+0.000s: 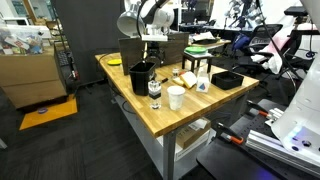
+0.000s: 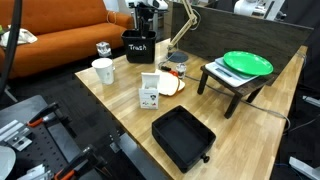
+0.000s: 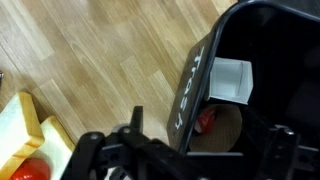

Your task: Move the black bin to the right

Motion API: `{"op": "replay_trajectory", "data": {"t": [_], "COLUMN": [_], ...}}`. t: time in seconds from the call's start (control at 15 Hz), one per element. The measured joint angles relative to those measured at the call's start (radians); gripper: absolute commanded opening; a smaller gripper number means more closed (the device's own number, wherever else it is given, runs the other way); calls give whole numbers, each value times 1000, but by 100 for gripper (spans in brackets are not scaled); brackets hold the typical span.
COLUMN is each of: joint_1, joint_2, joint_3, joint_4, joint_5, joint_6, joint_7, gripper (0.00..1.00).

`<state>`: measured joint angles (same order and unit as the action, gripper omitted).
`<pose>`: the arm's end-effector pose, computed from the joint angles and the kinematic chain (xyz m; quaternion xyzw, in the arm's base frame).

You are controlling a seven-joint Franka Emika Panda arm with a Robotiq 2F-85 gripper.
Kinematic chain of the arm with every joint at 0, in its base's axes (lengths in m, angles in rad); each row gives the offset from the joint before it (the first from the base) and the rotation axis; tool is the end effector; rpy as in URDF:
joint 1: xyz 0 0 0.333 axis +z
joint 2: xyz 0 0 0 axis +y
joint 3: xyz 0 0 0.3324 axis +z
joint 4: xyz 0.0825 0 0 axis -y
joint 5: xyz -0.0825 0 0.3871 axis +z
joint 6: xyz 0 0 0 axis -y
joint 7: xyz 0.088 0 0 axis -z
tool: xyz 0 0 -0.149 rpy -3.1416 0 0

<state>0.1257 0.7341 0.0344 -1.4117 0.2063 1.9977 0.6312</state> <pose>0.7082 0.1310 0.2253 -0.9509 0.2827 0.1072 0.0658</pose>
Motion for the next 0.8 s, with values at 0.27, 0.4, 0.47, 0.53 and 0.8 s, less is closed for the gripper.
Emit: {"op": "replay_trajectory", "data": {"t": [0.27, 0.4, 0.47, 0.53, 0.8], "joint_1": [-4, -6, -6, -6, -6], "joint_2": [22, 23, 23, 23, 23], "joint_3": [-10, -11, -11, -11, -11], "joint_4": [0, 0, 1, 2, 9], "joint_5": [9, 18, 23, 27, 38], "joint_6": [-1, -1, -1, 0, 0], "joint_7": [2, 2, 2, 2, -2], "gripper": [95, 71, 68, 62, 34]}}
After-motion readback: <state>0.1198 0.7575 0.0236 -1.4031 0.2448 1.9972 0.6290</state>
